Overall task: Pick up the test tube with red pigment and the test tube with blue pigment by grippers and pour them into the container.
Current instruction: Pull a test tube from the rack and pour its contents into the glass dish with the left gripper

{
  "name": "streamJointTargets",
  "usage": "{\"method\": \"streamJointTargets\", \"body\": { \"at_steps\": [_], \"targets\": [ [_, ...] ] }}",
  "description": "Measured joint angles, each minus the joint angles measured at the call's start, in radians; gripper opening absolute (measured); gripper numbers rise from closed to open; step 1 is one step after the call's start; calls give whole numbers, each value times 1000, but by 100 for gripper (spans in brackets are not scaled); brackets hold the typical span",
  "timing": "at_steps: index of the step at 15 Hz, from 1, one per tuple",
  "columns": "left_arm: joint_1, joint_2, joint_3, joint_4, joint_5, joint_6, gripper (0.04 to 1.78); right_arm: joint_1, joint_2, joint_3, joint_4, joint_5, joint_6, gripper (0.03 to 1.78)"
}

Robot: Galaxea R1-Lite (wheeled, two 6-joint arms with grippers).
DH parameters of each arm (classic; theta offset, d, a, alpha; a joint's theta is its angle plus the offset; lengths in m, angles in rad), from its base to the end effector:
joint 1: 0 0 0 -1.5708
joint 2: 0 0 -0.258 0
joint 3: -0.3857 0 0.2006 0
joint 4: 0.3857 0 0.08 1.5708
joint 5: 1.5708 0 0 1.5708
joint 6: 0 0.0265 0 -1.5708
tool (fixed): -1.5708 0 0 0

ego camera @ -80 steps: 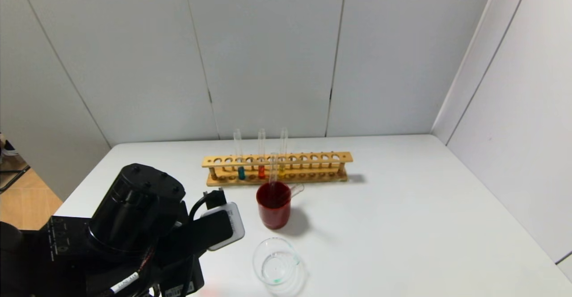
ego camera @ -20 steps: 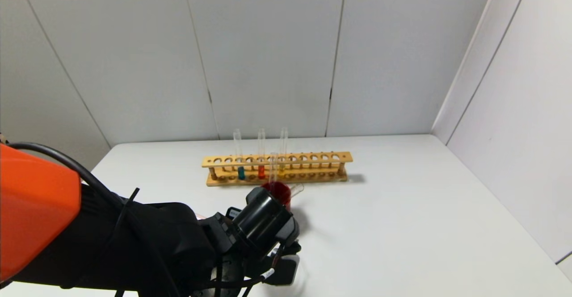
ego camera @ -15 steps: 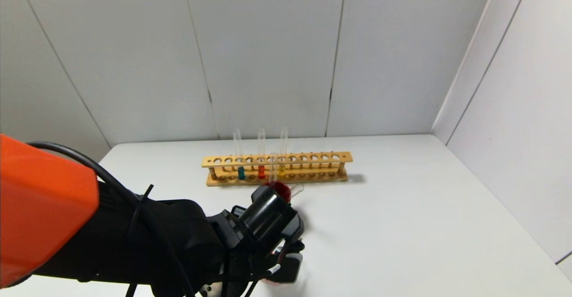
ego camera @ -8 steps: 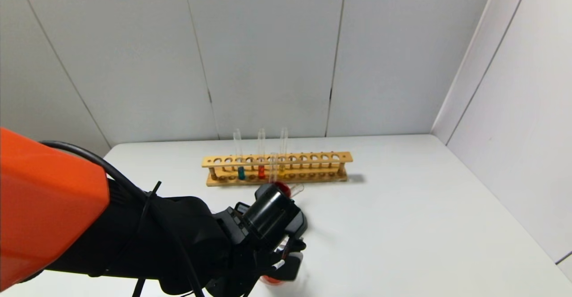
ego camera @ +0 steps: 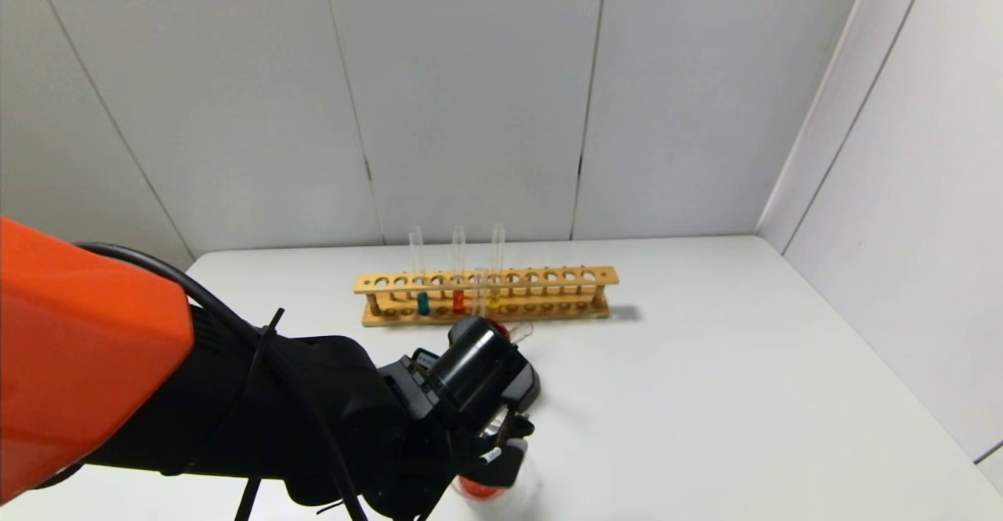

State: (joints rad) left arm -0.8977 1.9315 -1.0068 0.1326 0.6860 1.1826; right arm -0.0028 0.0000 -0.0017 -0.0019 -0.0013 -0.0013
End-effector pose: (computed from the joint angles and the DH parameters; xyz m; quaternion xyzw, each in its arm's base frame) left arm 0.2080 -0.2339 0.0509 0.7766 0.2433 -0.2733 0.5128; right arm 0.0342 -0.0001 0.0762 -0.0007 -0.0018 -0.0021 1.0000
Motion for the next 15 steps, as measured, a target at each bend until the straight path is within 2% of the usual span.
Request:
{"method": "streamJointTargets", "body": {
  "at_steps": [10, 15],
  "targets": [
    [-15, 10, -35, 38, 3, 18, 30, 0, 0, 0, 0, 0, 0, 174],
    [-20, 9, -40, 64, 32, 30, 30, 0, 0, 0, 0, 0, 0, 174]
  ]
}}
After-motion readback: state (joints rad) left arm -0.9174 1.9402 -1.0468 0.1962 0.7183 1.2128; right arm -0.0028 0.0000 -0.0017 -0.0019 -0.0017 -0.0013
